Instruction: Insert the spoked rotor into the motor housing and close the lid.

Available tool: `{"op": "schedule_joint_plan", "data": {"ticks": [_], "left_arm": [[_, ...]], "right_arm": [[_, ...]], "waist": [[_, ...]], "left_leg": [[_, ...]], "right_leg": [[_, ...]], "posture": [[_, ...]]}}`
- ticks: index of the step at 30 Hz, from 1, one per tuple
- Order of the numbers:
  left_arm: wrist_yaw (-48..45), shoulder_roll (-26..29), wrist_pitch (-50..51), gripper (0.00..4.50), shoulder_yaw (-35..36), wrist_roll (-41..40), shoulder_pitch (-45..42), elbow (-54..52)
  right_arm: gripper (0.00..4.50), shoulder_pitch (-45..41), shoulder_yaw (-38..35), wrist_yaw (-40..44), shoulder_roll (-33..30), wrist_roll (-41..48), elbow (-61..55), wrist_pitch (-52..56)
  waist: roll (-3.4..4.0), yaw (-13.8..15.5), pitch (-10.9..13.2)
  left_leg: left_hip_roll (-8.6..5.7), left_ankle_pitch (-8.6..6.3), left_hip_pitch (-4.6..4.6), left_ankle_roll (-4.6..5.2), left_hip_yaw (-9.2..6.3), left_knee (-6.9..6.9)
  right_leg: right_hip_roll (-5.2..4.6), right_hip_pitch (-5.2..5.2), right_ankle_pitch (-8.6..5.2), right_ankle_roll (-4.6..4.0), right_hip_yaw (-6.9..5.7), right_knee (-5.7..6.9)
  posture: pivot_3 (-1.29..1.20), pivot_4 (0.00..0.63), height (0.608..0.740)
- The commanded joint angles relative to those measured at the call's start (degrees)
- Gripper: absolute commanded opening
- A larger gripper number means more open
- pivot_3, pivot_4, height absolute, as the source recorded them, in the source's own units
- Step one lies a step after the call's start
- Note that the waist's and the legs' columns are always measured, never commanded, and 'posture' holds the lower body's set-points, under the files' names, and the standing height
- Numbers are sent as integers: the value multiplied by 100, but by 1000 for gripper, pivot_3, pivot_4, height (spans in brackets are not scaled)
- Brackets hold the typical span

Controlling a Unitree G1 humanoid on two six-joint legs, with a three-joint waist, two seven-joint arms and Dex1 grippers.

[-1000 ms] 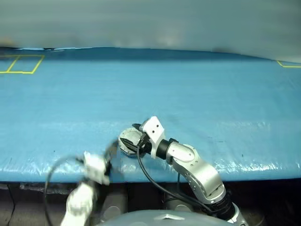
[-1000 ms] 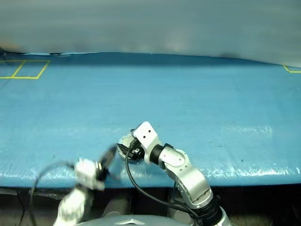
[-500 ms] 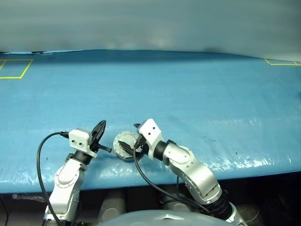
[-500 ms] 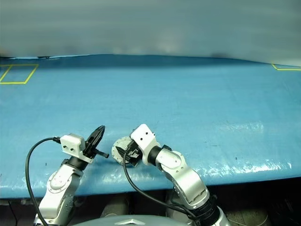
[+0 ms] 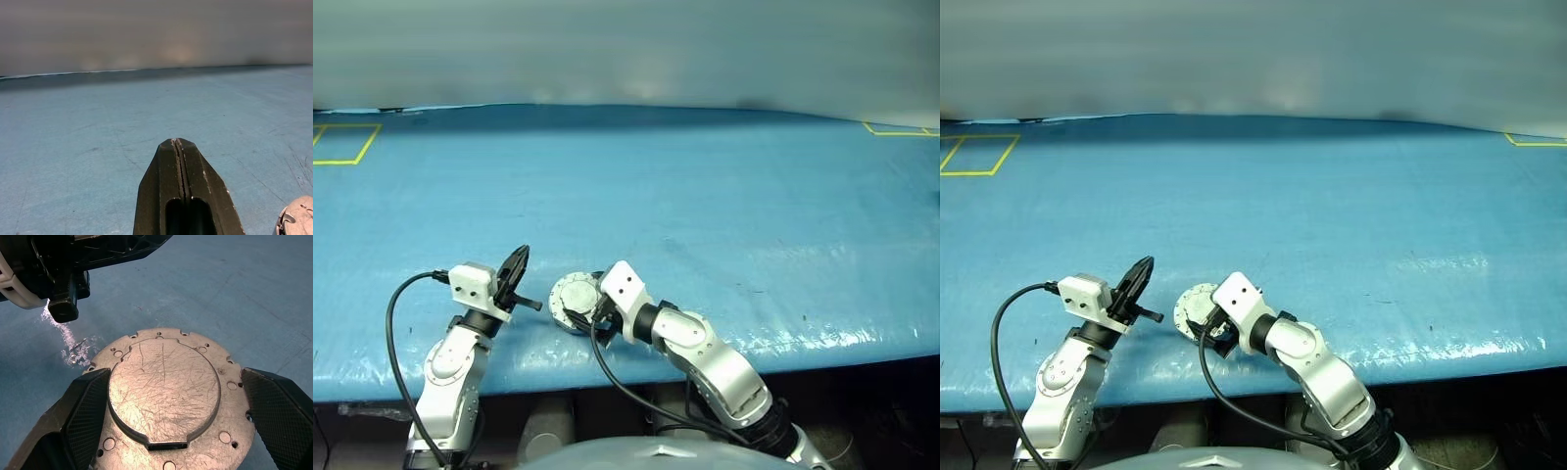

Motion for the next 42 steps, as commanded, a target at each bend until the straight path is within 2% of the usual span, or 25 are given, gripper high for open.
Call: {"op": "schedule_joint_plan", "data": {"ticks": [1,5,8,11,18,25,31,36,42], "left_arm": [[-31,-19,4,0,102,12,-63,-94],[-5,-17,41,0,124,57,-69,-97],[36,-12,132,0,150,90,-87,-101],[181,58,345,0,157,288,-150,-91],[34,277,756,0,83,477,-377,-42],[-811,671,1625,0,23,-82,-965,-11],[-1580,1158,2250,0,-38,-389,-1380,4],[-1662,1231,2446,0,39,-355,-1631,148],[-1755,1226,2351,0,43,-278,-1665,171]], "right_arm": [[4478,4,89,14,-6,-71,70,-105],[4478,59,74,16,-25,-105,99,-181],[3890,108,68,13,-62,-150,136,-248],[3028,141,70,-46,-84,-227,159,-293],[3030,166,71,-78,-92,-312,180,-318],[3030,16,240,-18,-233,-517,211,-376],[3030,-193,346,-128,-55,-585,196,170],[3030,-275,366,-189,109,-553,152,518],[3030,-240,382,-132,24,-554,210,599]], "waist": [[0,-2,0],[0,-2,0],[0,0,0],[0,5,0],[0,10,0],[0,11,0],[1,-23,1],[1,-17,1],[1,-21,1]], "left_leg": [[0,0,1,0,0,0],[0,0,1,0,0,0],[0,0,0,0,0,0],[0,0,1,0,0,0],[0,0,1,0,-1,0],[0,0,2,-1,0,0],[1,0,2,-1,-1,-2],[1,0,4,-1,-2,-3],[1,0,5,-1,-2,-8]], "right_leg": [[0,0,0,0,0,0],[0,0,0,0,0,0],[0,0,0,0,0,0],[0,1,0,0,0,0],[0,1,-1,1,0,-1],[0,2,-1,1,-2,-2],[2,-1,-1,0,-2,0],[2,0,-1,0,-2,2],[1,-1,-1,0,-1,0]], "posture": [[0,150,740],[0,150,740],[0,150,740],[0,150,740],[0,150,740],[0,150,740],[0,150,740],[0,150,740],[0,150,740]]}}
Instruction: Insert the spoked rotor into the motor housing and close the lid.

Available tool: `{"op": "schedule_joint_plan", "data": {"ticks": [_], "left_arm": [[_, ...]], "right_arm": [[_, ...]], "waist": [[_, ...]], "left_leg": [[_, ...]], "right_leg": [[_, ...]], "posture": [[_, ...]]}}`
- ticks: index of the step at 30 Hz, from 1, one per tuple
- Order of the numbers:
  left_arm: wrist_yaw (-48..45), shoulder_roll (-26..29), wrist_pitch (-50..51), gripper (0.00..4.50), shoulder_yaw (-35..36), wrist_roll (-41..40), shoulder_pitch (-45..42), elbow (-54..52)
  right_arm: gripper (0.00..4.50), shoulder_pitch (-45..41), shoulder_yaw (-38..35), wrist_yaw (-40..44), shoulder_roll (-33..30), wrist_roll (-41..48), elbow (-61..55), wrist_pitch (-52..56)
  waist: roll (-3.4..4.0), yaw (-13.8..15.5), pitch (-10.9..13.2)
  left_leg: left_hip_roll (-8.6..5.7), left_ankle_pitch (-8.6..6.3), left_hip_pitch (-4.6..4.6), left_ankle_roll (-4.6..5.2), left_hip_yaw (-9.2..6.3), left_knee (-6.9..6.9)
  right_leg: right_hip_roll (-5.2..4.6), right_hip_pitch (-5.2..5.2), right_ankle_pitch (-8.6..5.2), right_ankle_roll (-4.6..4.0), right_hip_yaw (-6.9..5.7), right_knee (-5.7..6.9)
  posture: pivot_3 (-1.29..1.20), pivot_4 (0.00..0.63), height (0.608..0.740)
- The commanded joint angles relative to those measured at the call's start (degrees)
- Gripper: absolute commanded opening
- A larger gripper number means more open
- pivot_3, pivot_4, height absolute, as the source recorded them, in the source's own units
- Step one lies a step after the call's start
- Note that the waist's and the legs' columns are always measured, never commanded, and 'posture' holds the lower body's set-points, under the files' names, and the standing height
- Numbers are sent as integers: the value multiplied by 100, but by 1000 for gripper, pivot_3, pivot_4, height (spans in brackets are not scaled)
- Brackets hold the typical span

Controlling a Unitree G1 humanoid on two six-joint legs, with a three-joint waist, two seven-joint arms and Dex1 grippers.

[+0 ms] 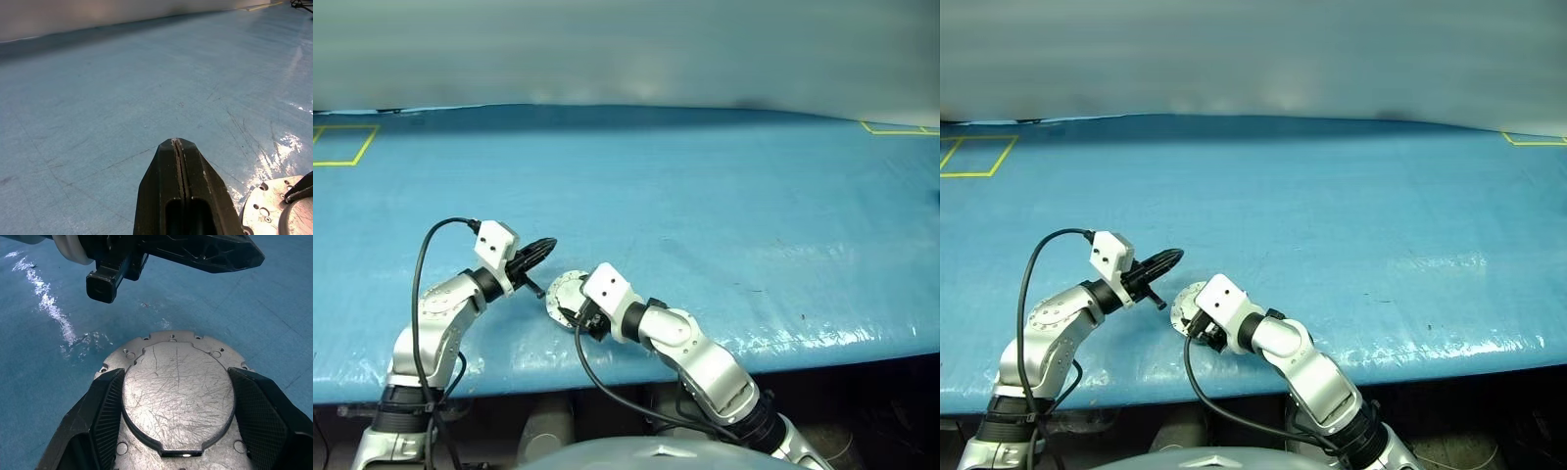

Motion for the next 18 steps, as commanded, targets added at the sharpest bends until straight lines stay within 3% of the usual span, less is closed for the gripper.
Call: {"op": "schedule_joint_plan", "data": {"ticks": [1,6,12,18], "left_arm": [[-76,44,-115,0,98,-7,-63,-74],[-502,250,125,0,7,-146,48,-170],[-1528,1187,1040,0,-250,-479,101,-450],[-1647,1313,1296,0,-235,-596,-61,-497]], "right_arm": [[3030,78,12,-23,-108,-77,182,214],[3030,137,-44,-67,-102,-66,290,201],[3030,144,-14,-68,-112,-82,326,167],[3030,166,-12,-73,-109,-78,340,144]], "waist": [[0,2,0],[0,0,0],[2,-6,1],[3,-5,2]], "left_leg": [[0,0,0,0,0,0],[0,0,0,0,1,0],[0,0,2,0,1,-10],[2,0,3,0,2,-12]], "right_leg": [[0,0,0,0,0,0],[-1,0,0,0,0,-2],[-1,-4,-3,-4,0,-4],[-3,-4,-4,-4,-1,-8]], "posture": [[0,150,740],[0,150,740],[0,150,740],[0,150,740]]}}
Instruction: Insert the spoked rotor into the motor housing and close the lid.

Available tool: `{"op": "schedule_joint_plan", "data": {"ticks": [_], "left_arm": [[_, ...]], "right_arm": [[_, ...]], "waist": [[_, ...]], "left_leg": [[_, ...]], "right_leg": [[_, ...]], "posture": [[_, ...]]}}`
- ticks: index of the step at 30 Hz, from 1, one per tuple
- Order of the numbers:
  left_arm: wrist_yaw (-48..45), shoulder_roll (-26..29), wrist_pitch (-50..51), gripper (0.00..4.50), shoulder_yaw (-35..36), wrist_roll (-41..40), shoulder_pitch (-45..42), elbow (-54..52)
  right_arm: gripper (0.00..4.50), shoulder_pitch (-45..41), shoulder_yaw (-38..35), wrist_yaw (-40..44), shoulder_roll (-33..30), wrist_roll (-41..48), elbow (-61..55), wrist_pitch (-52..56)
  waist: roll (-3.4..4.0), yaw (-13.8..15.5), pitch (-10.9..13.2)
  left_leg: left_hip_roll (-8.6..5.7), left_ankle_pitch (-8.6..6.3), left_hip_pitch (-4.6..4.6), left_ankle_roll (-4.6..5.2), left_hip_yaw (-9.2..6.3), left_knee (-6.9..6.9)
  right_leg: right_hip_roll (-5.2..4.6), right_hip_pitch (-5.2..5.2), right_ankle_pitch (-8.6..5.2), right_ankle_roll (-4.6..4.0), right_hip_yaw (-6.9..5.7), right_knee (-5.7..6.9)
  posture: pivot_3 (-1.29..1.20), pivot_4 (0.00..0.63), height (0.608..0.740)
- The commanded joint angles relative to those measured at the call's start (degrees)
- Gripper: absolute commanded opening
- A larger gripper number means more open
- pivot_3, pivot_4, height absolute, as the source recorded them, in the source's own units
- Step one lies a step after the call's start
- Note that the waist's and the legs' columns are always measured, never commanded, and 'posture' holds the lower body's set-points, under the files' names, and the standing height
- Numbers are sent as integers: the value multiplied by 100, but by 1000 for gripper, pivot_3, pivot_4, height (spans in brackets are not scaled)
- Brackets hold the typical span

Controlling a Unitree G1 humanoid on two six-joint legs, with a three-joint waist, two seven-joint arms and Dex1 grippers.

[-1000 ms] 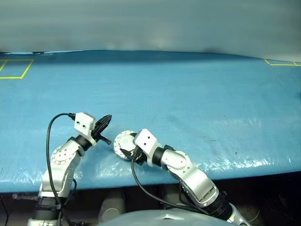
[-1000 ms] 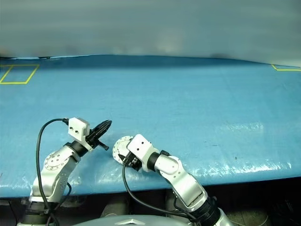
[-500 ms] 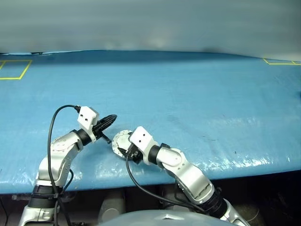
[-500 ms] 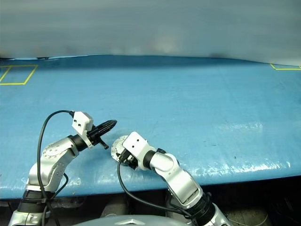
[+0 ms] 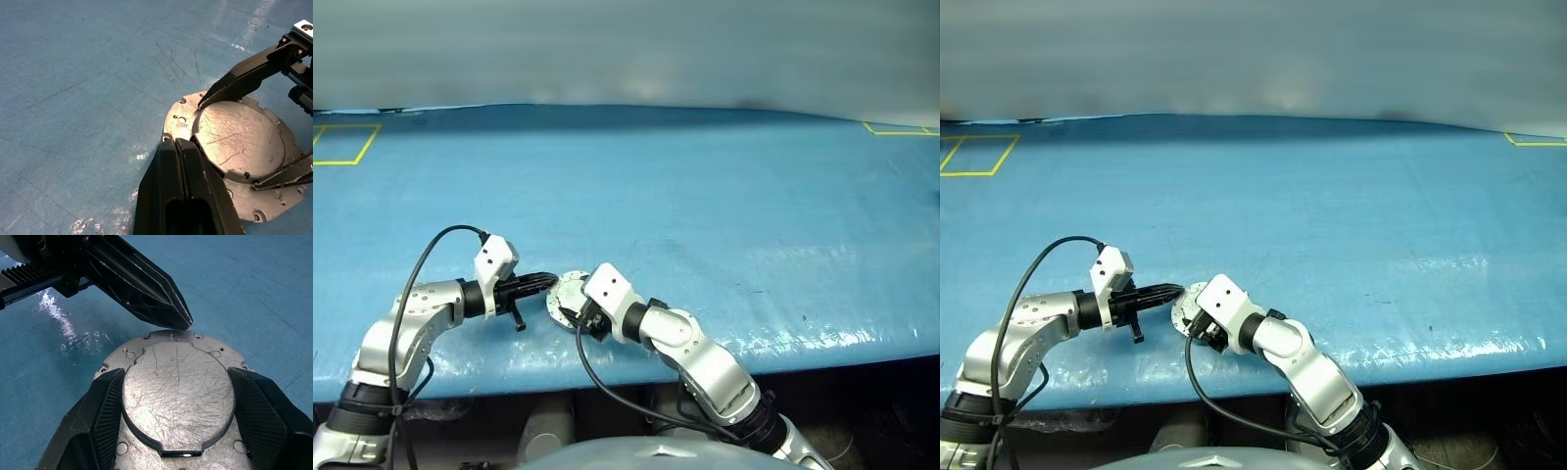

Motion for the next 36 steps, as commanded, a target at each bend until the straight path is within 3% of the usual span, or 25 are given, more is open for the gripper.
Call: {"op": "schedule_joint_plan", "data": {"ticks": [1,15,16,18,25,32,36], "left_arm": [[-149,101,142,0,13,-135,-96,-273],[-208,305,329,0,-432,165,77,-436],[-200,297,327,0,-438,171,80,-436],[-190,289,330,0,-448,176,77,-436],[-195,294,319,0,-482,192,-7,-389],[-176,254,265,0,-556,235,-86,-298],[-164,224,230,0,-575,260,-103,-274]], "right_arm": [[3030,131,-12,-73,-87,-90,315,168],[3030,314,-129,31,-120,75,207,-43],[3753,348,-158,56,-131,109,161,-96],[4390,432,-243,27,-145,125,31,-214],[4484,932,-1099,-10,-250,615,-990,-21],[4484,1832,-2104,542,-456,2371,-2187,904],[4484,2046,-2711,174,66,3339,-2157,1518]], "waist": [[0,0,0],[1,7,-2],[1,12,-3],[2,23,-3],[3,85,-2],[12,106,5],[17,104,8]], "left_leg": [[0,0,0,0,0,-3],[2,0,4,0,1,-26],[2,0,3,0,1,-30],[2,0,1,0,1,-36],[-3,-7,-26,2,0,-36],[0,-9,-30,4,0,-30],[3,-9,-27,5,0,-30]], "right_leg": [[0,0,0,0,0,-1],[0,3,-1,-1,-1,-28],[0,4,-1,-1,-1,-32],[0,6,0,0,-2,-46],[-6,0,1,13,-2,-71],[-3,-3,0,16,-2,-71],[0,-1,0,15,-2,-67]], "posture": [[0,150,740],[0,150,740],[0,150,740],[0,150,740],[0,150,740],[0,150,740],[0,150,740]]}}
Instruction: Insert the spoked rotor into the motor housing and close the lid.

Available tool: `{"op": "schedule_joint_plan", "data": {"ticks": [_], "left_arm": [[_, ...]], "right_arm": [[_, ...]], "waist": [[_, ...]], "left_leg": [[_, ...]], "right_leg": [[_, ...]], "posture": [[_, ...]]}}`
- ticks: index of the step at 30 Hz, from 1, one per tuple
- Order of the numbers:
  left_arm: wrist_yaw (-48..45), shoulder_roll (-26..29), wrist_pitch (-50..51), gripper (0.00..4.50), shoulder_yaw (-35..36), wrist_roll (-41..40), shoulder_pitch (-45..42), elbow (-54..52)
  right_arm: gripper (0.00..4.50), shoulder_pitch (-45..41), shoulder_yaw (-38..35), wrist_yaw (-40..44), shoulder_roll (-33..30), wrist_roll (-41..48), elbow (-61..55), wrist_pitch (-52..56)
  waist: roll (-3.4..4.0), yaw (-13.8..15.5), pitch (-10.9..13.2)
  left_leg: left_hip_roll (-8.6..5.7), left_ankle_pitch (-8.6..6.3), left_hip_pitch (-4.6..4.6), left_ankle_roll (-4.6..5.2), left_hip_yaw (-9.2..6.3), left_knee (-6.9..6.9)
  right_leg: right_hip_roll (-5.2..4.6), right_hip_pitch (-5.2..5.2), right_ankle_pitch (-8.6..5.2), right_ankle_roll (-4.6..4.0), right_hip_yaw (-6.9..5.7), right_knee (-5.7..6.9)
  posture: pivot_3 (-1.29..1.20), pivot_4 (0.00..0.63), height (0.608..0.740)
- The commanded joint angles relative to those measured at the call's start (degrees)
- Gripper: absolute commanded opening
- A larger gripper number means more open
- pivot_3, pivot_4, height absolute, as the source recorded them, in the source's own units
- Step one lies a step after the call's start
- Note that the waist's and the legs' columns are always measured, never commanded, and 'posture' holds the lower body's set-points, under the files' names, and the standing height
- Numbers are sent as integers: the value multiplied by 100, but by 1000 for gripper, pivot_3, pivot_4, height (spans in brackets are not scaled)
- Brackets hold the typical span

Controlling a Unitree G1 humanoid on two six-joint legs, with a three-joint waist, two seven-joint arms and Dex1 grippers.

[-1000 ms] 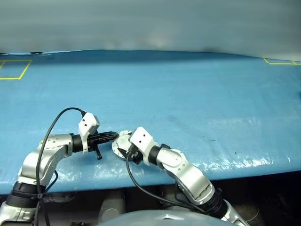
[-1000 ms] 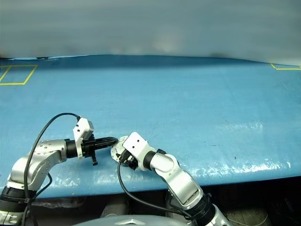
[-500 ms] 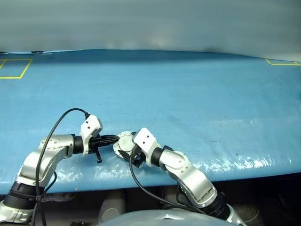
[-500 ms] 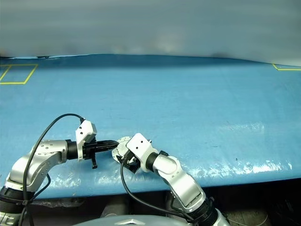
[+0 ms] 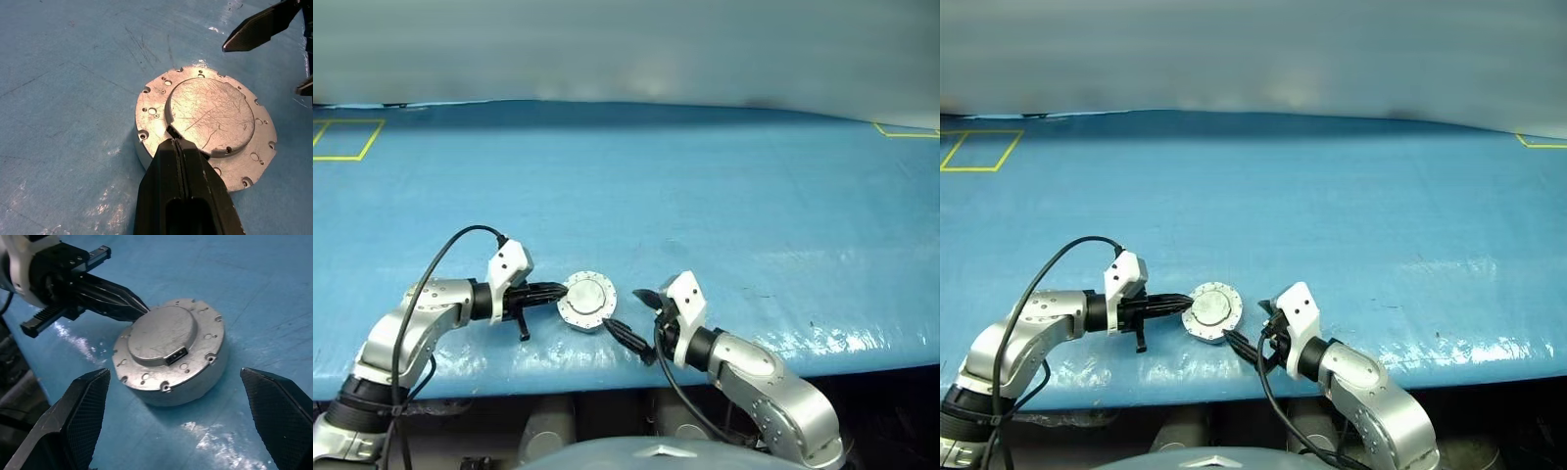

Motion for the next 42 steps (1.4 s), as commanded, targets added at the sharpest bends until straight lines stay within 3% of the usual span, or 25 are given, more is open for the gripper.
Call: {"op": "schedule_joint_plan", "data": {"ticks": [1,5,13,22,34,38,42], "left_arm": [[31,-53,5,0,-92,76,17,53],[38,-90,-16,0,-59,97,20,41],[123,-109,-43,0,32,118,70,3],[177,-118,-62,0,64,121,100,9],[249,-150,-80,0,96,128,162,-2],[282,-151,-91,0,101,119,174,-7],[302,-161,-94,0,109,125,176,3]], "right_arm": [[4484,8,-595,-505,654,852,-44,460],[4484,-129,-1094,-1220,1432,1403,290,1011],[4484,-403,-1296,-1880,2033,2006,962,1372],[4484,-470,-1477,-2582,2185,3611,1511,1659],[4484,-598,-1277,-3620,2105,5321,2336,928],[3611,-626,-1157,-3873,1950,5588,2459,748],[2287,-555,-1048,-3948,1649,5840,2391,809]], "waist": [[1,0,1],[2,5,1],[11,0,5],[12,-23,5],[13,-58,5],[13,-58,4],[13,-58,5]], "left_leg": [[0,0,0,0,0,2],[0,0,-2,0,1,5],[-2,-1,-11,2,0,-2],[-2,-1,-11,3,0,1],[-2,-2,-12,4,0,2],[-2,-2,-13,4,0,2],[-2,-2,-16,5,0,2]], "right_leg": [[0,0,0,0,0,0],[-1,1,0,1,1,0],[-2,-8,1,0,2,-3],[-1,-7,1,1,2,-2],[0,-6,1,1,3,-1],[0,-6,1,1,3,-1],[0,-8,2,1,3,-1]], "posture": [[0,150,740],[0,150,740],[0,150,740],[0,150,740],[0,150,740],[0,150,740],[0,150,740]]}}
